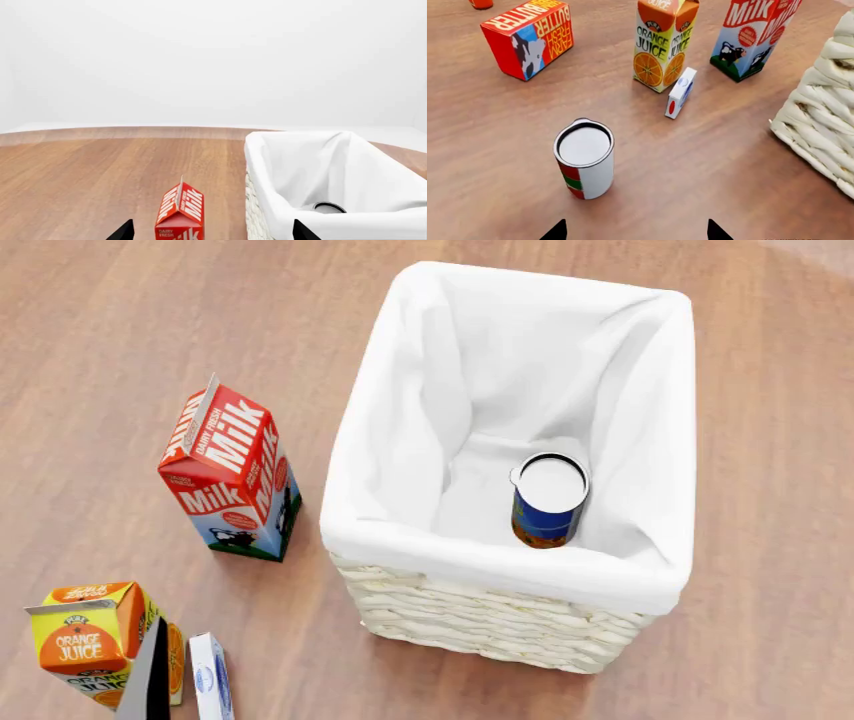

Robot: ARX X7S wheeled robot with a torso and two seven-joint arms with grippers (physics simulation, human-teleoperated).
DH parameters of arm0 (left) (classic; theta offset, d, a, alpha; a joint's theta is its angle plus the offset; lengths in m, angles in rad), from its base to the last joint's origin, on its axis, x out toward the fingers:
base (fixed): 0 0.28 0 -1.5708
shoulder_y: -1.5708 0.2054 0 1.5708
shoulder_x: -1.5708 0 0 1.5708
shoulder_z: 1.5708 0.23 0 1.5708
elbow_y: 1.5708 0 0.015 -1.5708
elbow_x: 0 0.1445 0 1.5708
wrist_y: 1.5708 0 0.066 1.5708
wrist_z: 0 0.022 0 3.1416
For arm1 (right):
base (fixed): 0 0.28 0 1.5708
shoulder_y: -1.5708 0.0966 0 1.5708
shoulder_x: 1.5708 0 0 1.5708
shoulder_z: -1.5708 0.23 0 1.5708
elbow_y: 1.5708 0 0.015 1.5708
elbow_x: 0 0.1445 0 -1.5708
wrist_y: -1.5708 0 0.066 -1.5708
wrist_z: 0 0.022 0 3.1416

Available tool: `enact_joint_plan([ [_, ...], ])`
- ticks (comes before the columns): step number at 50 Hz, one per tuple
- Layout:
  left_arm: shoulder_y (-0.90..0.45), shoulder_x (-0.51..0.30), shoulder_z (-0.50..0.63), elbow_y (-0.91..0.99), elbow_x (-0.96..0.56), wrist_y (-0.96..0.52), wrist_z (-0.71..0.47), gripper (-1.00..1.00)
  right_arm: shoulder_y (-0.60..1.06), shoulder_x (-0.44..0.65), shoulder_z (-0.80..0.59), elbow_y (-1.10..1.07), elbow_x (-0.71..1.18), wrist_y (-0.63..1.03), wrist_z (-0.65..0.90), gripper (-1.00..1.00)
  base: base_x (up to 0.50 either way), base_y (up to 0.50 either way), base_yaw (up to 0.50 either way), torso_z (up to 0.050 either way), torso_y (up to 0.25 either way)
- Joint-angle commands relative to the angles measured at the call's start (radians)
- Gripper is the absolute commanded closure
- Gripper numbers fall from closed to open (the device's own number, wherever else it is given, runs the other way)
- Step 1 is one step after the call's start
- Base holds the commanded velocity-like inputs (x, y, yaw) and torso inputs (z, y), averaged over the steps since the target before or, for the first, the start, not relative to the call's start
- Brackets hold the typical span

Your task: Pick up the alphabet soup and the tomato sauce, and put them in the basket.

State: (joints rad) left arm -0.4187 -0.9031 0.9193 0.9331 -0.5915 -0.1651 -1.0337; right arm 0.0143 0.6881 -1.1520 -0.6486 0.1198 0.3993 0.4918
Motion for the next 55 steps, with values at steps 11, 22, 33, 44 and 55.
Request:
enact_joint_plan([
  [11, -0.002, -0.002, 0.001, 0.005, -0.001, -0.002, -0.003, -1.00, 0.046, -0.096, -0.118, -0.033, -0.168, 0.289, 0.019, -1.00, 0.00, 0.00, 0.00, 0.000, 0.000],
  [22, -0.004, -0.001, 0.004, 0.008, 0.000, -0.005, -0.005, -1.00, 0.062, -0.121, -0.121, -0.022, -0.162, 0.260, 0.005, -1.00, 0.00, 0.00, 0.00, 0.000, 0.000],
  [33, -0.003, 0.001, 0.007, 0.002, 0.005, -0.001, -0.001, -1.00, 0.068, -0.143, -0.100, 0.055, -0.131, 0.193, -0.002, -1.00, 0.00, 0.00, 0.00, 0.000, 0.000],
  [44, -0.005, -0.007, 0.003, 0.011, -0.002, -0.001, -0.008, -1.00, 0.091, -0.183, -0.088, 0.122, -0.106, 0.155, -0.024, -1.00, 0.00, 0.00, 0.00, 0.000, 0.000],
  [55, -0.006, -0.003, 0.006, 0.008, -0.001, 0.000, -0.005, -1.00, 0.119, -0.216, -0.084, 0.155, -0.093, 0.148, -0.046, -1.00, 0.00, 0.00, 0.00, 0.000, 0.000],
])
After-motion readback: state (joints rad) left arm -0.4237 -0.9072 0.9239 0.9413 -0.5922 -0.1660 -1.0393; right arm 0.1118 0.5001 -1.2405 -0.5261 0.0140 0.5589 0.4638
